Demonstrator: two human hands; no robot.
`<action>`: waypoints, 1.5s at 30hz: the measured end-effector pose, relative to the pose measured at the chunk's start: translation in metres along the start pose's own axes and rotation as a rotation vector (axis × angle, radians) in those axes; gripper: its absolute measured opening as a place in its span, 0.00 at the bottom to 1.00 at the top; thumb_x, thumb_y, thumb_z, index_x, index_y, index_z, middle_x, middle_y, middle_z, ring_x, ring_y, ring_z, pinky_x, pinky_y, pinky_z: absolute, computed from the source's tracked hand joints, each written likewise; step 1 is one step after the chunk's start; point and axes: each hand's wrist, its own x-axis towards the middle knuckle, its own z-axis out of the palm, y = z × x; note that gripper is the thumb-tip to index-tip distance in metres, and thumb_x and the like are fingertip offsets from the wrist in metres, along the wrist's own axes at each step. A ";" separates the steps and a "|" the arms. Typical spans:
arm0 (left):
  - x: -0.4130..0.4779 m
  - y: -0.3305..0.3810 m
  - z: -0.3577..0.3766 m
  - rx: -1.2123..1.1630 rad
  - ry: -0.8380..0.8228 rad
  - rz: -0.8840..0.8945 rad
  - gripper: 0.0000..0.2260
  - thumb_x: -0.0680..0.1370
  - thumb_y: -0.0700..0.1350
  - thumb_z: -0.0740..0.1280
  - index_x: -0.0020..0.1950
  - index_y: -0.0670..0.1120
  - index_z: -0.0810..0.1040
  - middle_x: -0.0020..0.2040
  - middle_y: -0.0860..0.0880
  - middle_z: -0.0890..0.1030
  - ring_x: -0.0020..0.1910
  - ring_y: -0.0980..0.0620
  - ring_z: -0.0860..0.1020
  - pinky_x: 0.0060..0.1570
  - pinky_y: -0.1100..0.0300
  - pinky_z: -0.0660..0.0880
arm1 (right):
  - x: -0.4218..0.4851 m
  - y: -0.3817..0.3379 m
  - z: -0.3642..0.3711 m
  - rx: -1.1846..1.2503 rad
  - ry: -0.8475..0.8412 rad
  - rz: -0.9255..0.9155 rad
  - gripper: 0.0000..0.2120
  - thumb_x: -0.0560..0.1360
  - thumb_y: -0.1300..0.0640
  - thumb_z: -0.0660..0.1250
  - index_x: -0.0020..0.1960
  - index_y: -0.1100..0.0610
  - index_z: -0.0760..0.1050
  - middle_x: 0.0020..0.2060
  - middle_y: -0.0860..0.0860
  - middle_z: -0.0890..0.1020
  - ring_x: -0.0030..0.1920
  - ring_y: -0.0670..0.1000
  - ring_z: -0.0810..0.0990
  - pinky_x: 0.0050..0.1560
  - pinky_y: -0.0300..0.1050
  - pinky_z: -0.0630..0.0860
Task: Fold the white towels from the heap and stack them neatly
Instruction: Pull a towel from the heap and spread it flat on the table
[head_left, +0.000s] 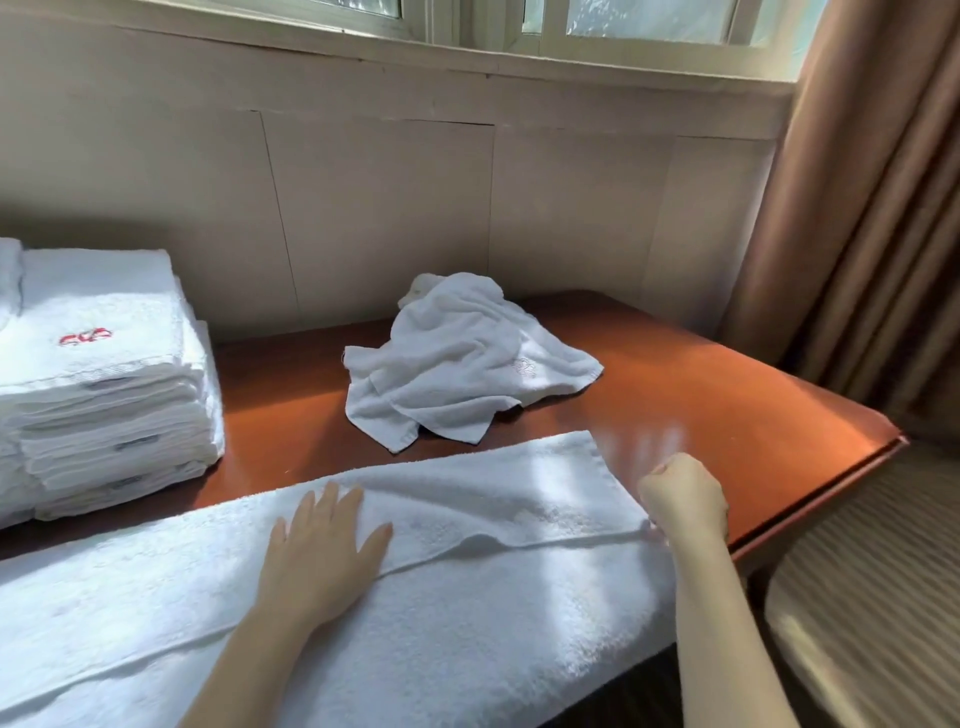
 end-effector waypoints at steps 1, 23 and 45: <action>-0.001 0.000 -0.001 0.002 -0.018 0.001 0.29 0.81 0.63 0.47 0.78 0.53 0.49 0.79 0.51 0.44 0.78 0.49 0.44 0.75 0.47 0.44 | -0.002 -0.001 0.003 -0.027 -0.044 -0.019 0.10 0.70 0.66 0.58 0.46 0.56 0.74 0.42 0.59 0.76 0.44 0.60 0.74 0.41 0.44 0.69; -0.022 -0.002 -0.005 0.069 -0.166 0.132 0.35 0.75 0.72 0.47 0.77 0.61 0.39 0.78 0.50 0.34 0.77 0.49 0.35 0.73 0.44 0.37 | 0.039 -0.050 0.067 -0.323 0.087 -0.497 0.16 0.75 0.67 0.54 0.60 0.57 0.72 0.55 0.56 0.76 0.56 0.59 0.75 0.52 0.49 0.72; -0.024 -0.138 -0.034 -0.037 0.094 -0.472 0.27 0.80 0.62 0.46 0.78 0.55 0.51 0.79 0.47 0.48 0.78 0.47 0.49 0.73 0.46 0.46 | -0.078 -0.094 0.126 -0.462 -0.370 -0.717 0.29 0.77 0.34 0.43 0.76 0.41 0.51 0.78 0.49 0.49 0.77 0.57 0.45 0.72 0.65 0.42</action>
